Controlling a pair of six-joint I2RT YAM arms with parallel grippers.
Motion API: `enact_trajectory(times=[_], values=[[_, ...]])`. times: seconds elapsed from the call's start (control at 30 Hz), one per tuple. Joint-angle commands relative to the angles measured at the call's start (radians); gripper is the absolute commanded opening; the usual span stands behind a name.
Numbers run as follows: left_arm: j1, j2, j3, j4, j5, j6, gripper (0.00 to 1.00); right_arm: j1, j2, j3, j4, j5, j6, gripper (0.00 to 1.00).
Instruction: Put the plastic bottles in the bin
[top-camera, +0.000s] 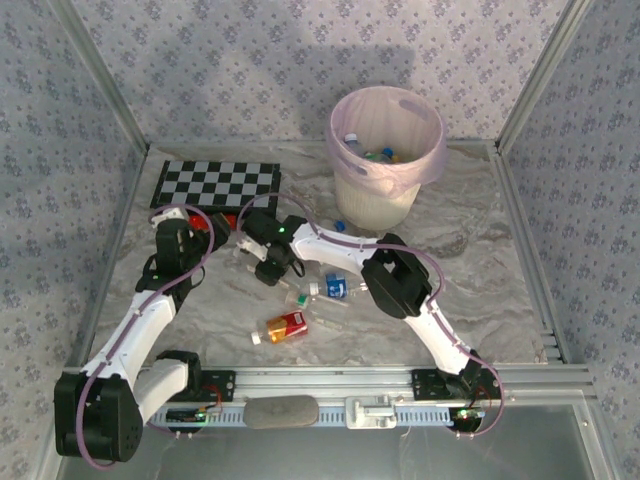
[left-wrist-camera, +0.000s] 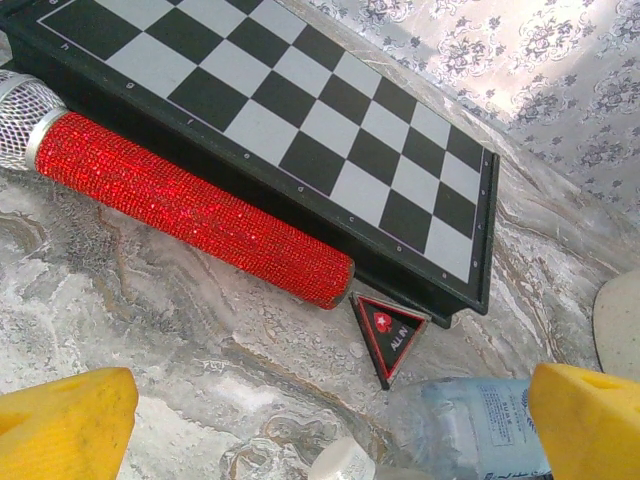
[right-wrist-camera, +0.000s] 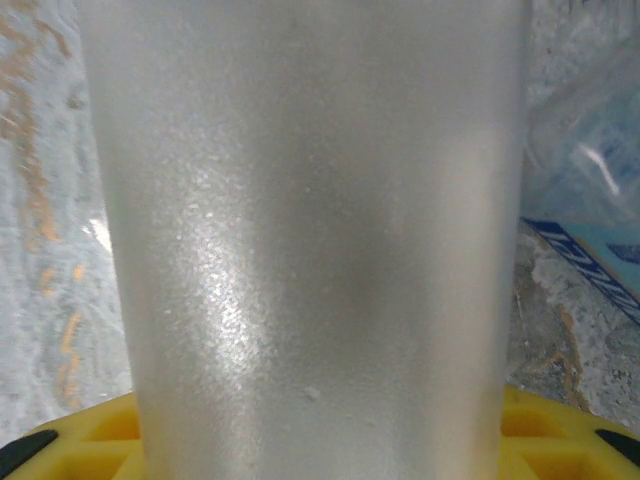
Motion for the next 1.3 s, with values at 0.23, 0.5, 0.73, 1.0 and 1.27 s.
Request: enact_trajectory(times=[0.23,0.5,0.73,1.0,1.27], values=[[0.005,-0.054,0.0,0.021,0.034,-0.016,1.0,-0.153,-0.276,-0.118,0.234,-0.344,0.127,0.43],[0.004,-0.037,-0.011,0.094,0.124,-0.016,1.0,-0.308,-0.47,-0.197,0.402,-0.469,0.244,0.42],[-0.014,0.015,-0.01,0.146,0.191,-0.024,1.0,-0.433,-0.587,-0.154,0.428,-0.499,0.294,0.4],[-0.111,0.101,0.025,0.165,0.189,0.002,1.0,-0.528,-0.618,-0.002,0.342,-0.437,0.23,0.4],[-0.182,0.173,0.061,0.159,0.181,0.028,1.0,-0.574,-0.644,0.039,0.328,-0.201,0.135,0.41]])
